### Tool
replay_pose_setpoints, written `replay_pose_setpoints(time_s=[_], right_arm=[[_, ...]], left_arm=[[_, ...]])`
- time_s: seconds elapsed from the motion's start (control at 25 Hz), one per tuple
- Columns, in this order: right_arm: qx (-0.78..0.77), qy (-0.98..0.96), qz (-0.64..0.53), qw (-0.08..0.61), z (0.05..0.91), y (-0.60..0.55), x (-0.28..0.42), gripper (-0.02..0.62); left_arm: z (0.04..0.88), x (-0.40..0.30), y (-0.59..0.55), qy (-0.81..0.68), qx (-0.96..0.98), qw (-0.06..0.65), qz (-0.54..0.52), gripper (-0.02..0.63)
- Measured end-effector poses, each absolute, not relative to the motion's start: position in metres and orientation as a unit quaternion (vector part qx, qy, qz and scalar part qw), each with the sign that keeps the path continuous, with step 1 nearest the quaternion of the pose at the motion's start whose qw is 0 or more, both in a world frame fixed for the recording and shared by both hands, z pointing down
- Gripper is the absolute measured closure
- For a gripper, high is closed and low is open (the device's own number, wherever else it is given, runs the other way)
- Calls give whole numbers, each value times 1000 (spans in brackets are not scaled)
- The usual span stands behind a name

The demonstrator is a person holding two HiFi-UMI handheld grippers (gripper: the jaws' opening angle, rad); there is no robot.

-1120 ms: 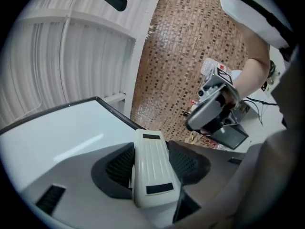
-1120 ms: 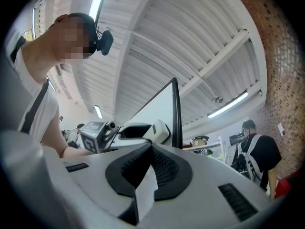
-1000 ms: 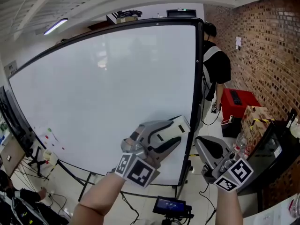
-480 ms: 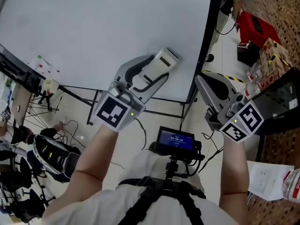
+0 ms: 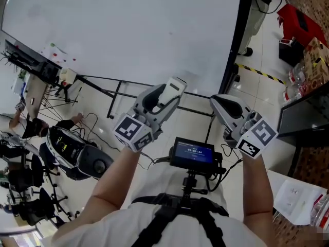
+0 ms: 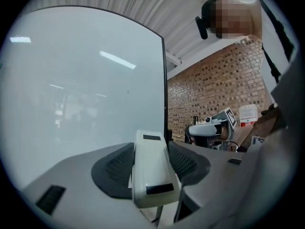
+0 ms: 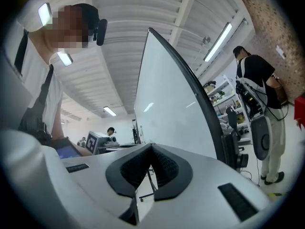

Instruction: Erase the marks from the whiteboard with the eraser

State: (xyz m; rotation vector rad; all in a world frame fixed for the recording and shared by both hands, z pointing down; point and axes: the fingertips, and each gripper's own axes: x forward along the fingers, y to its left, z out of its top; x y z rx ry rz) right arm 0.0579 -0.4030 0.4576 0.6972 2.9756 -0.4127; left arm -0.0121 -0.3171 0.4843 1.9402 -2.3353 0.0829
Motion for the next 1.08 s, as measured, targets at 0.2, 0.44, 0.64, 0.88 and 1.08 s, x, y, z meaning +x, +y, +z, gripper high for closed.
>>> replay_pose_setpoints(time_s=[0.2,0.44,0.64,0.88,1.08], right_arm=[[221,968,-122,0,477,-336,67,586],[208,968,-143,-9,484,-322,66,586],[205,970,-131,-24,493,-263,53,586],[198,972,-126,-26,492,-186,43,586],[181,975,-130,-25,484,-168,43,586]], left_arm=[[499,7,-259,-753,655,50,25,365],[502,7,-233,-754,655,54,-1,365],[510,-10,-163,-764,643,53,-10,365],[511,-23,-80,-769,637,47,-21,365],[507,-19,-63,-763,646,35,15,365]])
